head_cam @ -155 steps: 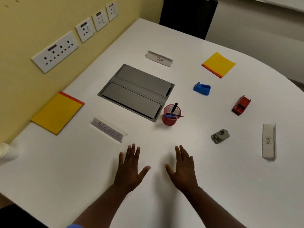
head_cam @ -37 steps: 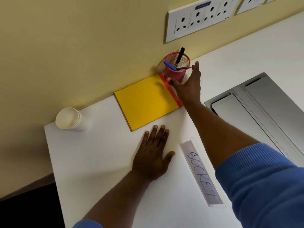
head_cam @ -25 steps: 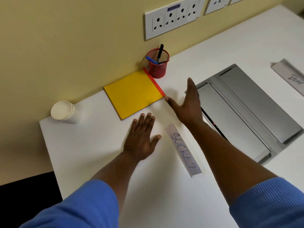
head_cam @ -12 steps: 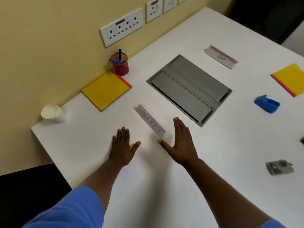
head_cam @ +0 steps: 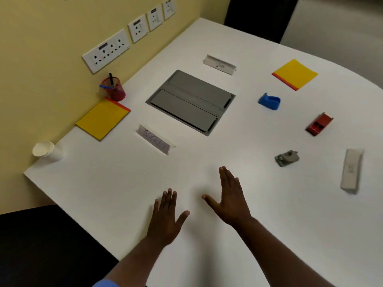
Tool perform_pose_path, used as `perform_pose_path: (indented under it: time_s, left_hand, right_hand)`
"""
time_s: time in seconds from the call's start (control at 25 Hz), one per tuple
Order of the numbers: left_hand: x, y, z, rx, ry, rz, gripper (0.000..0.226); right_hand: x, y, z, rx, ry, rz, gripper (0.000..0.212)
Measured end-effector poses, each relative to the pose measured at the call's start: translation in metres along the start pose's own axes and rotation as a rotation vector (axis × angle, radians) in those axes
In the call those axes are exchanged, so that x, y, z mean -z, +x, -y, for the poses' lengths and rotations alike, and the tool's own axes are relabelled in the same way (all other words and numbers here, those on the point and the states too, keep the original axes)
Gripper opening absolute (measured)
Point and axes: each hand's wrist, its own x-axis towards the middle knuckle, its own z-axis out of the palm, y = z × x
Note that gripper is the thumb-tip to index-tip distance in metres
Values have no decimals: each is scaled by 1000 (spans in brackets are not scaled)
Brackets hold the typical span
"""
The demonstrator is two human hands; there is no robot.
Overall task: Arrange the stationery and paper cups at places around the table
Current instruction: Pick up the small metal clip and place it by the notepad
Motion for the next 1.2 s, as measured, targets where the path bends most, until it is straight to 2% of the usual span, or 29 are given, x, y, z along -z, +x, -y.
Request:
perform_pose_path:
  time_s: [0.32, 0.68, 0.96, 1.2]
  left_hand:
    - [-39, -18, -101, -127, 31, 57, 100]
    - [-88, 3, -214, -220, 95, 180, 103]
    - [-124, 55, -268, -247, 102, 181, 104]
    - [-136, 140, -295, -395, -27, 51, 99]
  right_hand:
    - [47, -93, -84, -144, 2, -52, 105]
    - [61, -137, -172, -280, 31, -99, 106]
    - [57, -115, -233, -317, 144, -133, 102]
    - [65, -55, -291, -306, 202, -233, 102]
